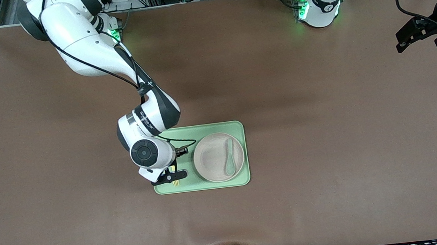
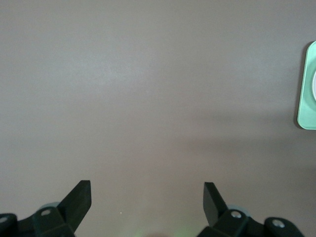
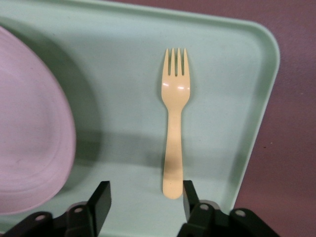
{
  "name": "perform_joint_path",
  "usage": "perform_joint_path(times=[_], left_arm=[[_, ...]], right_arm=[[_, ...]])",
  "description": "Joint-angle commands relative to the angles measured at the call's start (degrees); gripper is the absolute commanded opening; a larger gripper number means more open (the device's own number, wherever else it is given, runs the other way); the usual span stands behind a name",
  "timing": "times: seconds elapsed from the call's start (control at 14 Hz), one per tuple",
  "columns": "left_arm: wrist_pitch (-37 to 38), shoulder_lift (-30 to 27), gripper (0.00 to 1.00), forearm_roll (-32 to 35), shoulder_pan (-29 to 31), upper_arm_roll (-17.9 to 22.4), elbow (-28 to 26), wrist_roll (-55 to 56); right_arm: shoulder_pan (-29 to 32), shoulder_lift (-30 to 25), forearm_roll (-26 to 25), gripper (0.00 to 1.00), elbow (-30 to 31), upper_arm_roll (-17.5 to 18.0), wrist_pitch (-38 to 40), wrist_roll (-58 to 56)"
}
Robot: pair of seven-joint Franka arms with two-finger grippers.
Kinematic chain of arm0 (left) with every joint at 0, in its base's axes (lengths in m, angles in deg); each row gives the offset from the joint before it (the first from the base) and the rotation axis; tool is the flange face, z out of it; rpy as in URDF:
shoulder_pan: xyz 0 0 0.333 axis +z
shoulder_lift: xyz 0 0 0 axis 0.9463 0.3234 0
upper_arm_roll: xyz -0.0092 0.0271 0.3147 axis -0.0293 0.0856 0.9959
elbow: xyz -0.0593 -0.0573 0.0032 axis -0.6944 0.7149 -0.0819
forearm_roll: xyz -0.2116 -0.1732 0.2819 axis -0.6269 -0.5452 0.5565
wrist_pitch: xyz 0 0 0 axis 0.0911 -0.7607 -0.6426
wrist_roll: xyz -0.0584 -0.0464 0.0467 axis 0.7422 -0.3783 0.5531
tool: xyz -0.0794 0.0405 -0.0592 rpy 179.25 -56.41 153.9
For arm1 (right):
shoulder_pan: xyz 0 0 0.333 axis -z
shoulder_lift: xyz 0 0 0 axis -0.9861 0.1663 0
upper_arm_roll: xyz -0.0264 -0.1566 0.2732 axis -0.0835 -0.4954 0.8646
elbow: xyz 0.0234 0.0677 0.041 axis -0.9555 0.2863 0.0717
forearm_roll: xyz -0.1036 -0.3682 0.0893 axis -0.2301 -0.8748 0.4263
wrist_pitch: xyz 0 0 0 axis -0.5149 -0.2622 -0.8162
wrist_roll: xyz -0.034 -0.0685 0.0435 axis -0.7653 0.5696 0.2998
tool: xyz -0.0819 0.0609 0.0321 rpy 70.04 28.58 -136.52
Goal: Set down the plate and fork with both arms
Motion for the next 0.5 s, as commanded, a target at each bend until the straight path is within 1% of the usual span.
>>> perform_joint_path(times=[0.0,0.14,0.28,0.43], left_arm=[[-1.0,-1.6,1.0,0.9,0.1,-0.1,-1.5,0.4],[-1.0,-1.6,1.0,0.9,0.1,-0.1,-1.5,0.4],[-1.0,-1.6,1.0,0.9,0.0,-0.1,-1.5,0.4],[-1.1,-1.5,1.0,0.9,0.0,-0.1,-1.5,0.3]], right_arm=[[2.9,-1.6,0.0,1.0,-4.0,0.2,5.5,-0.5],[7.1,-2.8,0.7,1.0,-7.7,0.9,10.1,-0.6],[8.0,-6.1,0.3,1.0,-8.2,0.7,12.7,-0.2],[11.8,-9.7,0.6,1.0,-8.3,1.2,15.3,-0.6]])
